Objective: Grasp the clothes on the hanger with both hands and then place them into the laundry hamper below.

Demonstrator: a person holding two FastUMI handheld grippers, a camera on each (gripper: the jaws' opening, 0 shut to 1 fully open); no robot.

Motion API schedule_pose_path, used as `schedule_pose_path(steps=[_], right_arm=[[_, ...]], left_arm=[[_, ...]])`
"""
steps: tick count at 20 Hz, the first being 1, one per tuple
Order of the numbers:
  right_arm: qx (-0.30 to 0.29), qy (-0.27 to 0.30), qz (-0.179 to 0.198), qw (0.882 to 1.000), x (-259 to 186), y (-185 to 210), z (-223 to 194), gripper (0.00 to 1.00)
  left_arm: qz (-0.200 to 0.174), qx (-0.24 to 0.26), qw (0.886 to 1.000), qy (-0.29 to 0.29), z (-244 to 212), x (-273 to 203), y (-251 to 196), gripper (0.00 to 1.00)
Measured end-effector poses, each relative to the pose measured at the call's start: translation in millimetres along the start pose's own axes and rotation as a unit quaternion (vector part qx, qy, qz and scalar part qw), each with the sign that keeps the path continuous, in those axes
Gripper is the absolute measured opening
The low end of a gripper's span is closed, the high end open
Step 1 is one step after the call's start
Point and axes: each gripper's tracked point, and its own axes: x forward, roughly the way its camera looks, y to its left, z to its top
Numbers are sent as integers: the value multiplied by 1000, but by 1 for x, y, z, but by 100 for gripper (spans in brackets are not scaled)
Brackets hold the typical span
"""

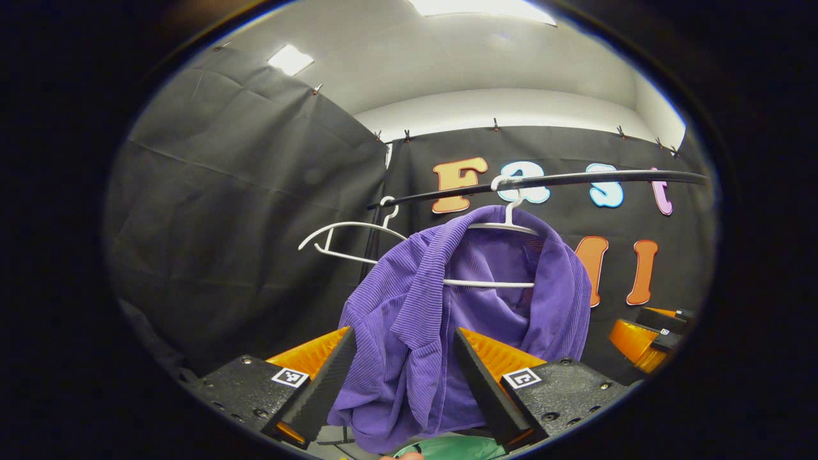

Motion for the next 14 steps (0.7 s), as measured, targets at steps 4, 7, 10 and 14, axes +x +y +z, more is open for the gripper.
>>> schedule_pose_path(steps=[4,7,10,14], right_arm=[[-5,-19,-3,1000,11,10,7,97],[12,-27,3,1000,34,17,8,91],[30,-21,20,999,62,31,4,91],[32,-2,25,999,102,46,-18,96]], left_arm=[[-16,9,1000,-7,7,2,1,95],[-28,15,999,-12,12,-1,3,92],[-25,3,1000,-17,14,-2,4,92],[-18,-1,1000,-11,10,-5,10,92]])
